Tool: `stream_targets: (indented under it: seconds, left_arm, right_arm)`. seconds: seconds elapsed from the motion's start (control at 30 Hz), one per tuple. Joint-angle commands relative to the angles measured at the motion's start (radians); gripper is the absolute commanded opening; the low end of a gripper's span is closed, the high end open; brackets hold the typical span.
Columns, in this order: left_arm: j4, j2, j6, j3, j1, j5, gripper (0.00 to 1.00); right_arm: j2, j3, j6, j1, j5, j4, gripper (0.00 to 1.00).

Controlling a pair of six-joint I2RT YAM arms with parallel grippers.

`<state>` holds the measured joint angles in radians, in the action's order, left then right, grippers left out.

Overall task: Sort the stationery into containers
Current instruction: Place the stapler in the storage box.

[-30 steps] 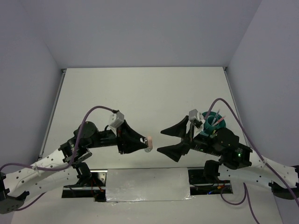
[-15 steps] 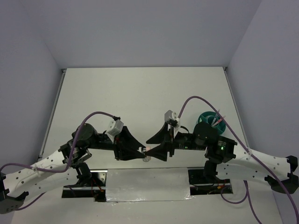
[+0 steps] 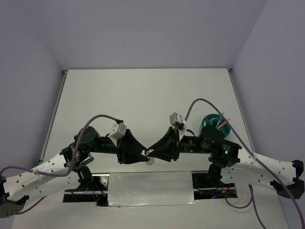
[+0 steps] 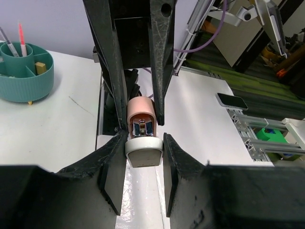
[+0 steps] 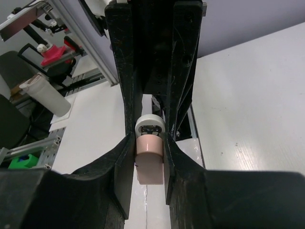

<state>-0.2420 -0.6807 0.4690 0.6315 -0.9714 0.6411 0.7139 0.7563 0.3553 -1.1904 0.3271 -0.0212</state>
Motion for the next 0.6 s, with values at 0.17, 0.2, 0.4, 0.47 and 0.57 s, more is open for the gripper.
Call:
stream_targets:
  seconds: [0.17, 0.2, 0.4, 0.47, 0.57]
  left_arm:
    - [0.180, 0.009, -0.032, 0.095, -0.004, -0.432, 0.99]
    - [0.225, -0.011, -0.015, 0.115, -0.006, -0.565, 0.99]
    - [0.861, -0.066, 0.204, 0.374, -0.004, -1.179, 0.99]
    - [0.976, -0.045, 0.263, 0.433, -0.004, -1.304, 0.99]
    - [1.030, 0.077, 0.229, 0.421, -0.004, -1.293, 0.99]
  right_arm:
    - [-0.082, -0.066, -0.036, 0.017, -0.195, 0.024, 0.00]
    - [-0.100, -0.078, -0.042, 0.029, -0.229, 0.045, 0.00]
    - [-0.217, -0.135, -0.039, 0.283, -0.401, 0.239, 0.00]
    - [-0.208, -0.114, -0.007, 0.362, -0.524, 0.367, 0.00]
    - [-0.168, -0.066, 0.027, 0.552, -0.672, 0.522, 0.00]
